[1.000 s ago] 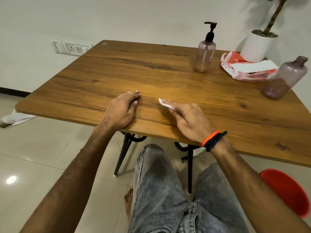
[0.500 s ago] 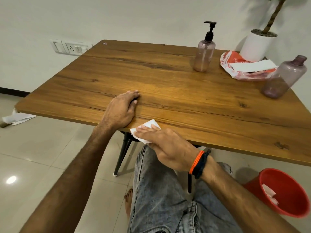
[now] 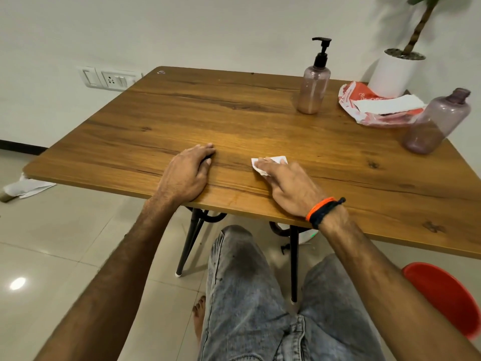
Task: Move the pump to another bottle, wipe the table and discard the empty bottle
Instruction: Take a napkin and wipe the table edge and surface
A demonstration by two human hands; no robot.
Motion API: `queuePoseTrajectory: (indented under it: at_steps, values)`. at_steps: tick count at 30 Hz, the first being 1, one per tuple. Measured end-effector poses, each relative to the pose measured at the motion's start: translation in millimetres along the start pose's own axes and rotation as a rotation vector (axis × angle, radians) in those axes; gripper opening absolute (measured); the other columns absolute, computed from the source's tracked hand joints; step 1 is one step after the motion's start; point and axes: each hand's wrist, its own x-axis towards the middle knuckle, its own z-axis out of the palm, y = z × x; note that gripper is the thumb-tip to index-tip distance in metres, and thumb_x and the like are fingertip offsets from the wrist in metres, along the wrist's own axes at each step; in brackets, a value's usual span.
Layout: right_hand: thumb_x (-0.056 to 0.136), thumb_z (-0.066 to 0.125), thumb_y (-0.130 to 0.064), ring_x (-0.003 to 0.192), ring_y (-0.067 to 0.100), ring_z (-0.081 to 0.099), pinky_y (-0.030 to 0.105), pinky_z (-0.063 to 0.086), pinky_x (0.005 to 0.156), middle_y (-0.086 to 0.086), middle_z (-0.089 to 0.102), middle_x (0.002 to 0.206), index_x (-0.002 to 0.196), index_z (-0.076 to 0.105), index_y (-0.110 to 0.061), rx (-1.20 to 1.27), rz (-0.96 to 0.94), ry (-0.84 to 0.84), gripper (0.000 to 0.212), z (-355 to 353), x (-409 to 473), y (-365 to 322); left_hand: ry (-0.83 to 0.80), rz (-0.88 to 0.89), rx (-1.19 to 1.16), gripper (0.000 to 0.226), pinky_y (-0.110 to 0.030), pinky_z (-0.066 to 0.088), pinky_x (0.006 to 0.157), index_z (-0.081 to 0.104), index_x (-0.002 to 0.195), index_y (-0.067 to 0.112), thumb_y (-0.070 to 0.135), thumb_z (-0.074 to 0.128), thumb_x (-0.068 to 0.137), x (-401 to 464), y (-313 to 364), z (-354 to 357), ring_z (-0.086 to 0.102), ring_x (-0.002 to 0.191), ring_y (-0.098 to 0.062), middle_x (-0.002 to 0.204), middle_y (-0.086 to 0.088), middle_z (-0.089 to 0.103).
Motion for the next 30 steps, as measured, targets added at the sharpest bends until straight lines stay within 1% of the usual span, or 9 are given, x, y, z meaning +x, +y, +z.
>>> queuePoseTrajectory:
  at_steps: [7,13,15,16,18,20,23,26,30]
  values:
    - [0.097,0.039,-0.003,0.150,0.010,0.013,0.022,-0.002,0.120,0.002,0.020,0.162,0.152,0.027,-0.014,-0.041,-0.190,-0.003,0.057,28.7,-22.4,-24.8,0.008,-0.017,0.010,0.040,-0.047,0.029,0.117,0.050,0.140,0.020,0.024,0.043,0.101,1.6,0.2,0.8,0.036,0.142,-0.017,0.151,0.005,0.045]
    - [0.099,0.040,-0.006,0.146,0.012,0.028,0.027,0.015,0.122,0.004,0.037,0.155,0.148,0.038,-0.013,0.131,-0.393,-0.057,0.049,40.9,-39.2,-51.5,0.036,0.009,-0.005,0.039,-0.044,0.031,0.116,0.054,0.137,0.017,0.020,0.045,0.100,2.1,-0.7,0.7,0.039,0.140,-0.017,0.148,0.003,0.048]
    - [0.101,0.043,-0.010,0.121,0.012,0.057,0.026,0.041,0.106,0.007,0.064,0.131,0.136,0.054,-0.016,0.340,-0.363,-0.103,0.038,33.9,-36.9,-51.6,0.036,0.013,-0.007,0.039,-0.044,0.031,0.116,0.054,0.137,0.016,0.020,0.045,0.100,2.4,-1.2,0.3,0.040,0.140,-0.018,0.148,0.002,0.048]
    - [0.102,0.044,-0.013,0.093,0.013,0.065,0.025,0.049,0.084,0.006,0.072,0.104,0.123,0.064,-0.019,0.478,-0.332,-0.115,0.030,28.9,-35.7,-50.6,0.031,0.014,-0.002,0.039,-0.045,0.032,0.116,0.053,0.138,0.017,0.020,0.045,0.100,2.6,-1.6,0.1,0.040,0.140,-0.018,0.148,0.002,0.048]
    - [0.100,0.048,-0.014,0.069,0.022,0.054,0.025,0.042,0.068,0.008,0.065,0.081,0.102,0.069,-0.025,0.851,-0.235,-0.132,0.024,17.2,-32.5,-46.6,0.016,0.012,0.006,0.040,-0.047,0.032,0.116,0.052,0.138,0.017,0.021,0.045,0.100,3.1,-2.4,-0.4,0.039,0.140,-0.019,0.149,0.002,0.047]
    - [0.095,0.051,-0.015,0.085,0.032,0.060,0.034,0.049,0.081,0.018,0.069,0.101,0.107,0.067,-0.013,1.285,-0.076,-0.139,0.020,7.6,-25.8,-38.3,0.012,-0.001,-0.005,0.040,-0.047,0.031,0.116,0.052,0.139,0.018,0.022,0.045,0.100,2.4,-2.1,-1.0,0.038,0.141,-0.018,0.149,0.003,0.047]
    - [0.092,0.050,-0.010,0.108,0.026,0.067,0.038,0.056,0.092,0.018,0.067,0.121,0.121,0.058,0.005,1.751,0.130,-0.130,0.034,-1.9,-11.9,-23.6,0.026,-0.006,0.006,0.040,-0.044,0.032,0.116,0.053,0.138,0.018,0.021,0.045,0.099,2.3,-0.1,-1.3,0.040,0.140,-0.017,0.148,0.004,0.048]
    - [0.096,0.046,-0.003,0.121,0.032,0.060,0.043,0.054,0.093,0.023,0.061,0.130,0.131,0.051,0.008,1.897,0.256,-0.076,0.037,-8.3,-1.1,-15.1,0.038,-0.032,-0.048,0.038,-0.037,0.032,0.116,0.056,0.135,0.018,0.022,0.048,0.099,3.7,3.1,-2.6,0.043,0.137,-0.015,0.146,0.004,0.051]
    - [0.095,0.047,0.000,0.116,0.032,0.063,0.044,0.056,0.089,0.024,0.063,0.127,0.128,0.053,0.007,1.907,0.362,-0.047,0.034,-10.5,10.2,-7.0,0.100,-0.146,-0.377,0.033,-0.028,0.044,0.102,0.062,0.129,0.024,0.030,0.052,0.098,3.2,20.9,-7.2,0.056,0.118,-0.009,0.129,0.004,0.063]
